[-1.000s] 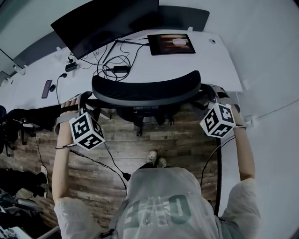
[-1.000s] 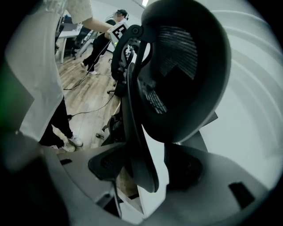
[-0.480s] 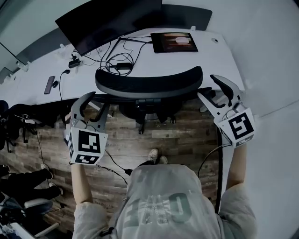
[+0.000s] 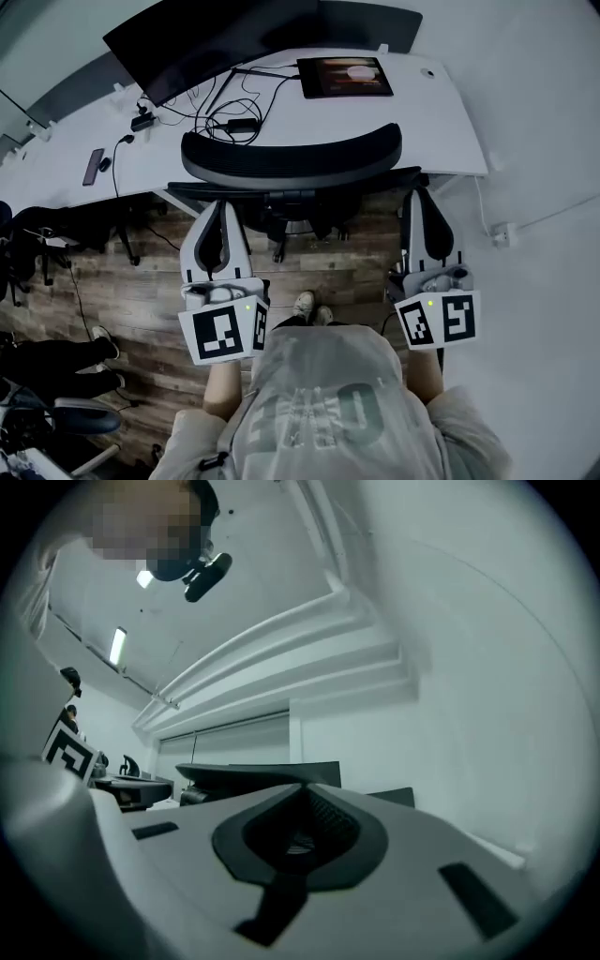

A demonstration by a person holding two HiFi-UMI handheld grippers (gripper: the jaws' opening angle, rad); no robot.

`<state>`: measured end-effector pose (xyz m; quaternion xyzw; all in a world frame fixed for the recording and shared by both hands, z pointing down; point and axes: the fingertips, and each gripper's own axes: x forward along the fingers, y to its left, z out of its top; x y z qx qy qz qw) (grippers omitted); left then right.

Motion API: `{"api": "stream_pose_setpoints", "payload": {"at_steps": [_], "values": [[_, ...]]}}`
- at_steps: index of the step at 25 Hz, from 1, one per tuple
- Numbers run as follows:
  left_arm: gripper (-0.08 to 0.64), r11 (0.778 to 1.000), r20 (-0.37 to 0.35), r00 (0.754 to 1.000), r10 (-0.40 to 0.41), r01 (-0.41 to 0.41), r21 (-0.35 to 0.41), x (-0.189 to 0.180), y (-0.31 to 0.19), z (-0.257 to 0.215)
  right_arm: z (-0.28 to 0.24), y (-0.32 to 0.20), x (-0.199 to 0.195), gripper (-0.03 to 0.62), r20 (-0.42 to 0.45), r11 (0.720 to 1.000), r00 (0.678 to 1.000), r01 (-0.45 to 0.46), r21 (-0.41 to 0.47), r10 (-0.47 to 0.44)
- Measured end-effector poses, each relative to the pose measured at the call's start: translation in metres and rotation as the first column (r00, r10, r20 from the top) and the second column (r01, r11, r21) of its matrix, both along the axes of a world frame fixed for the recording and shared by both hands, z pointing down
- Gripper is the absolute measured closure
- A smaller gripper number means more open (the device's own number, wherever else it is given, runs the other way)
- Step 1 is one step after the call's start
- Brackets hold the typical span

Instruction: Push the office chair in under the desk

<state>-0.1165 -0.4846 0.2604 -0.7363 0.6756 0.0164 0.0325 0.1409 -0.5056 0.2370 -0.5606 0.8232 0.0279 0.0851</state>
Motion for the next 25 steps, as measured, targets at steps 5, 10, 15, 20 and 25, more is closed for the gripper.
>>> {"api": "stream_pose_setpoints", "payload": {"at_steps": [5,10,15,20,25], "values": [[0.545,0.999,0.017,0.999,0.047,-0.047,0.011,0.035,0.005,0.013,0.027,0.019,-0.037,0.572,-0.082,0.999,0.995,0.05,-0.013,-0.051],[0.545,0.998,-0.005,0.998,0.063,-0.063,0.0,0.045,0.006,0.02,0.036,0.022,-0.05,0.572,-0.092,0.996,0.992,0.082,-0.038,-0.085],[0.545,0.998,0.009,0.998,0.057,-0.057,0.006,0.043,0.005,0.018,0.04,0.018,-0.05,0.572,-0.098,0.996,0.992,0.081,-0.047,-0.086],[0.545,0.999,-0.004,0.999,0.045,-0.045,0.007,0.04,0.006,0.014,0.041,0.015,-0.053,0.572,-0.096,0.995,0.991,0.085,-0.053,-0.09],[0.545,0.999,0.02,0.999,0.04,-0.04,0.001,0.034,0.006,0.018,0.04,0.013,-0.054,0.572,-0.125,0.995,0.988,0.085,-0.043,-0.09]]}}
